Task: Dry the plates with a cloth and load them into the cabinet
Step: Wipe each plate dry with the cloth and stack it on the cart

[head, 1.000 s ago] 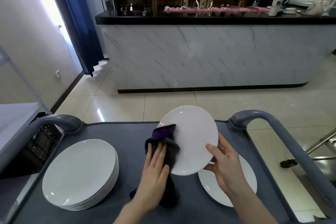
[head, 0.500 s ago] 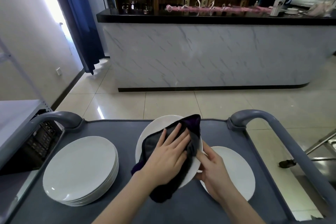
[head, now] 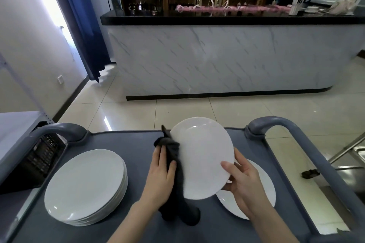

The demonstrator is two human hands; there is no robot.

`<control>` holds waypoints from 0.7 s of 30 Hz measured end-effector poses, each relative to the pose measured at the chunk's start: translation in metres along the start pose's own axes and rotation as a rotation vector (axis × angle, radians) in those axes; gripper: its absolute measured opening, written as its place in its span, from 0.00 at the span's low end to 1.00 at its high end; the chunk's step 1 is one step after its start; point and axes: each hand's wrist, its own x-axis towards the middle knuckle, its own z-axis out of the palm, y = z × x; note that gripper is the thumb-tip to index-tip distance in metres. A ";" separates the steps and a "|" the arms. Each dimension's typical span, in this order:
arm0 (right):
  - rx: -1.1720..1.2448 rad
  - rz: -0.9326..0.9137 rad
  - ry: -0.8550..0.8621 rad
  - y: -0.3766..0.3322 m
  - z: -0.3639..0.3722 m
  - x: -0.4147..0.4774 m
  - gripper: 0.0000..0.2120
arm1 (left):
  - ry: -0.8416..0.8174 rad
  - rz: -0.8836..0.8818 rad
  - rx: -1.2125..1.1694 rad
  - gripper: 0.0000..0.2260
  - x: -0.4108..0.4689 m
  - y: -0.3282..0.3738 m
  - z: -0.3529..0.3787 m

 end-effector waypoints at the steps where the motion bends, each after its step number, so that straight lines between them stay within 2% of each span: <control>1: 0.017 -0.002 0.013 0.000 0.001 0.002 0.21 | -0.003 -0.017 -0.035 0.27 -0.010 0.001 0.006; 4: 0.066 -0.001 0.037 0.001 0.008 0.006 0.20 | 0.004 0.134 0.082 0.24 -0.034 0.011 0.018; 8: 0.022 -0.001 0.003 0.005 0.022 0.007 0.20 | -0.143 0.349 0.234 0.24 -0.047 0.030 0.023; 16: -0.007 0.045 -0.091 0.007 0.029 0.002 0.16 | -0.228 0.567 0.462 0.25 -0.003 0.041 0.001; 19: -0.035 0.060 -0.131 0.009 0.027 -0.003 0.17 | -0.170 0.546 0.480 0.26 0.014 0.039 -0.002; 21: -0.071 0.063 -0.161 0.013 0.025 -0.009 0.18 | -0.084 0.382 0.451 0.26 0.030 0.035 -0.004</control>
